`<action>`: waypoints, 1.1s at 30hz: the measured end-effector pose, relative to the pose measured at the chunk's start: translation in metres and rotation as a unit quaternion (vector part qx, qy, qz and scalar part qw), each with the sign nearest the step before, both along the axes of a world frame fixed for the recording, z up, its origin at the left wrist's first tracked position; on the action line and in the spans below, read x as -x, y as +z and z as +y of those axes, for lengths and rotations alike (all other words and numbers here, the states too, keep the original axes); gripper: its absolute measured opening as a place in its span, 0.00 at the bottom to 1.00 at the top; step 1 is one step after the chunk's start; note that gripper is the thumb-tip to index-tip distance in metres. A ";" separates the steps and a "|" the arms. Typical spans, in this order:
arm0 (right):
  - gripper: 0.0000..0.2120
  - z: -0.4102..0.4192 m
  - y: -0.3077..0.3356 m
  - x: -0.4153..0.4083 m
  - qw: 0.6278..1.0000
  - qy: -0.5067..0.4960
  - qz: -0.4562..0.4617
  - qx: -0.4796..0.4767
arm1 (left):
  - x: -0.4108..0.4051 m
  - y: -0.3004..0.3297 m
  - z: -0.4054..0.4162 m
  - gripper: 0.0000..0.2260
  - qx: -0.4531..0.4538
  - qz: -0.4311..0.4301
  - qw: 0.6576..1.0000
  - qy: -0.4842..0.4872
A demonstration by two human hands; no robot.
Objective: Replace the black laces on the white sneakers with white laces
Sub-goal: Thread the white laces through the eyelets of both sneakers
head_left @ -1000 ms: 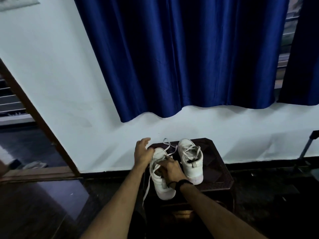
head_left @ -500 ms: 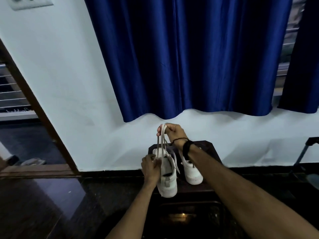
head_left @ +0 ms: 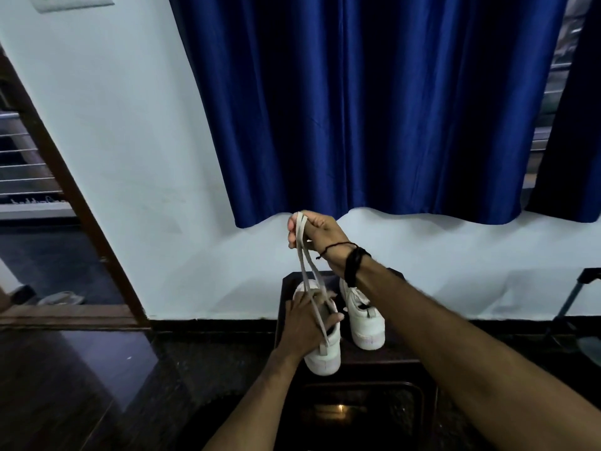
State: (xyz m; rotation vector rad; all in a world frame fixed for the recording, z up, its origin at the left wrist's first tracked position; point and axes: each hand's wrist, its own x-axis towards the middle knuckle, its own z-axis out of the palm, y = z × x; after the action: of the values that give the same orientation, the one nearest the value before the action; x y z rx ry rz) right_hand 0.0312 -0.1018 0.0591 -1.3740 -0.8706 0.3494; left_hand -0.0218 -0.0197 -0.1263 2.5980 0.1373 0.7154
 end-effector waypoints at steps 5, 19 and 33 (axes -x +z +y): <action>0.14 -0.004 0.001 -0.002 1.000 -0.007 -0.016 -0.001 | 0.000 0.002 -0.003 0.29 -0.024 0.060 0.998 0.018; 0.14 -0.048 0.001 0.004 0.733 -0.141 -0.394 0.535 | 0.013 -0.002 -0.053 0.22 0.056 0.022 0.971 0.229; 0.10 -0.043 0.017 0.017 0.804 -0.100 -0.383 0.444 | 0.010 0.008 -0.064 0.20 0.072 0.070 0.965 0.242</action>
State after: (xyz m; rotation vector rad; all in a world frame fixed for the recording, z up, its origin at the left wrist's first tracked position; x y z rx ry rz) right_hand 0.0141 -0.1448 0.0765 -2.5692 -1.2695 -0.0121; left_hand -0.0317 -0.0835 -0.1178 2.4881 0.8591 0.6494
